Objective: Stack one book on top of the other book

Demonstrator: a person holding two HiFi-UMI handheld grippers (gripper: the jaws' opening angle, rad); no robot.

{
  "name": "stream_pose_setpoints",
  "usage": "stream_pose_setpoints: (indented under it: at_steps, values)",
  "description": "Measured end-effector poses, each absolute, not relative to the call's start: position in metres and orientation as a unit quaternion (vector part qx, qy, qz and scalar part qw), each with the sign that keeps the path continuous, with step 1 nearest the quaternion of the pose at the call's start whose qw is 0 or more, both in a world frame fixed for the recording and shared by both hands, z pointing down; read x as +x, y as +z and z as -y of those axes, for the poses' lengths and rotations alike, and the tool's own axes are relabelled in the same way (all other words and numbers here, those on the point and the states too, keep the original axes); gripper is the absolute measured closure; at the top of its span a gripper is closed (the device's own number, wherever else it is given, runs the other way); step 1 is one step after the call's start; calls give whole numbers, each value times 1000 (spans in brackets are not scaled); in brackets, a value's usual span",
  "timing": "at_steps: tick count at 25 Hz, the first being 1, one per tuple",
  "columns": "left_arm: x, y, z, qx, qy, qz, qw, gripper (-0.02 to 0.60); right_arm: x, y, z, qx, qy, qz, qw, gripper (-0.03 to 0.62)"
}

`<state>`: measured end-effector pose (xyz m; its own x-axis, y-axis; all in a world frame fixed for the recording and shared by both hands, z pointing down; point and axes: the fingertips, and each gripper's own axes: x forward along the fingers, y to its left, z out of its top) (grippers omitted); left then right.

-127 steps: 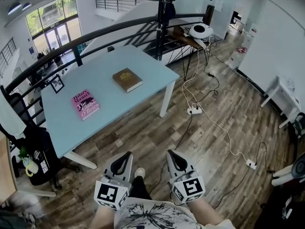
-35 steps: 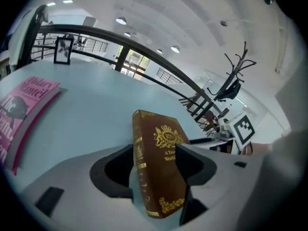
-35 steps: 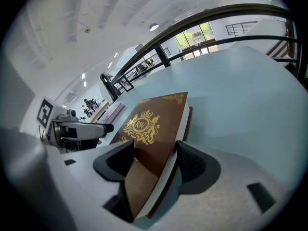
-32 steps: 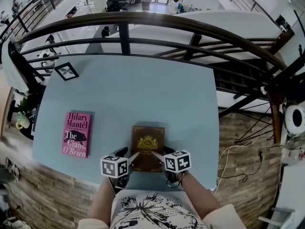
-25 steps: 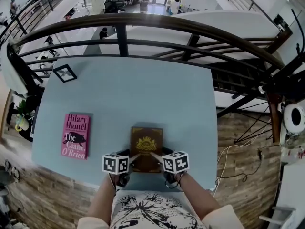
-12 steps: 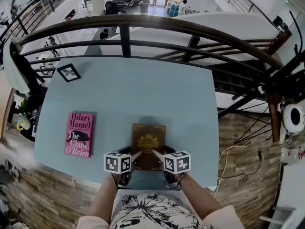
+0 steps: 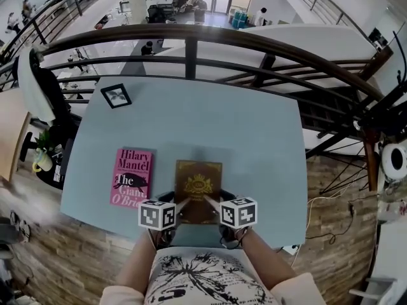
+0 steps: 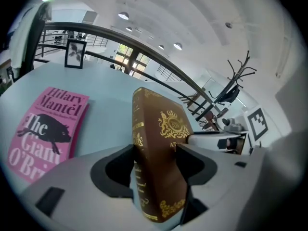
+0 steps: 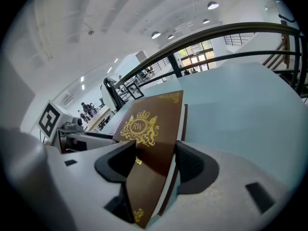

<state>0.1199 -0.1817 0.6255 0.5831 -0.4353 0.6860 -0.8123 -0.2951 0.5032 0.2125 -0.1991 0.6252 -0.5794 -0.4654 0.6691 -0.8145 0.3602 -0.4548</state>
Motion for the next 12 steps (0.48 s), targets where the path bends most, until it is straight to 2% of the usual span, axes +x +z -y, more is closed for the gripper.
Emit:
stream_pose_setpoints:
  at_steps: [12]
  values:
    - [-61,613,194,773,219,414,428,325,31,614,213,392,397,801,216,345]
